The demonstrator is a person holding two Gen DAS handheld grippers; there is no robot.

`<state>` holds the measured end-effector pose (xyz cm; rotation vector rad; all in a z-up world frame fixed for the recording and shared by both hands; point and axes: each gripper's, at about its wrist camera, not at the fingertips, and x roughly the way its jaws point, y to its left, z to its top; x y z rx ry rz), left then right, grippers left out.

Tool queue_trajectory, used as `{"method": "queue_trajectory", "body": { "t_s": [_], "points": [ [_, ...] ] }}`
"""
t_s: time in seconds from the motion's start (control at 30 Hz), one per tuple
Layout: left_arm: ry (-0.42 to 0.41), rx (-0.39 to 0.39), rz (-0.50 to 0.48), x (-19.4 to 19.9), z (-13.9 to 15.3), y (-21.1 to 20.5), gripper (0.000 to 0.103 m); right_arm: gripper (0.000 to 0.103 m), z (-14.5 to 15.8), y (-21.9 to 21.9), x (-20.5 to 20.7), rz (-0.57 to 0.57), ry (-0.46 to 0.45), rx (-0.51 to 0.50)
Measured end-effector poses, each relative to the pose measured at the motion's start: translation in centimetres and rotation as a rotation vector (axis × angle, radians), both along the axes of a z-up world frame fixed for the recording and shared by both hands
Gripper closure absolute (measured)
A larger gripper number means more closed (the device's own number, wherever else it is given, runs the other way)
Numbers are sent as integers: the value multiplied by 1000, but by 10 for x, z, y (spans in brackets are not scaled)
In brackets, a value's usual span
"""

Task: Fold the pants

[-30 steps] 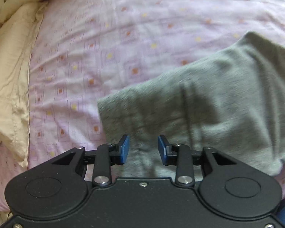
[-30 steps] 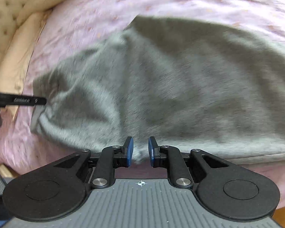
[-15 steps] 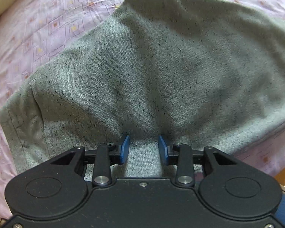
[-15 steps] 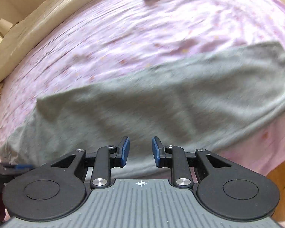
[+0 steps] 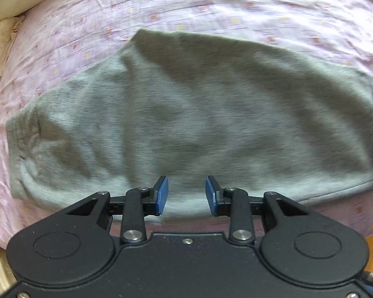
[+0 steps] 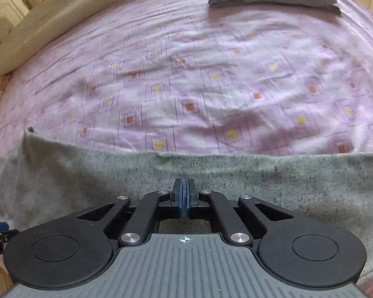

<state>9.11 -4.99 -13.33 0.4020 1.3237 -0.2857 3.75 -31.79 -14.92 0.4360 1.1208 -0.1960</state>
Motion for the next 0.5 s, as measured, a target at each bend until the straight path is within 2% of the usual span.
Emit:
{"method": "queue_trajectory", "body": {
  "t_s": [0.17,0.3,0.37,0.5],
  "points": [
    [12,-63,2,-20,12,-53,61,100,-8,7,-33,92,29,32],
    [19,-109,-60,-26,19,-106,61,100,-13,4,-64,126,65,79],
    [17,-127,-102,-27,21,-135,61,100,-11,-3,-78,119,74,112],
    [21,-158,-169,-32,16,-187,60,99,16,-39,-112,17,-12,100]
  ]
}}
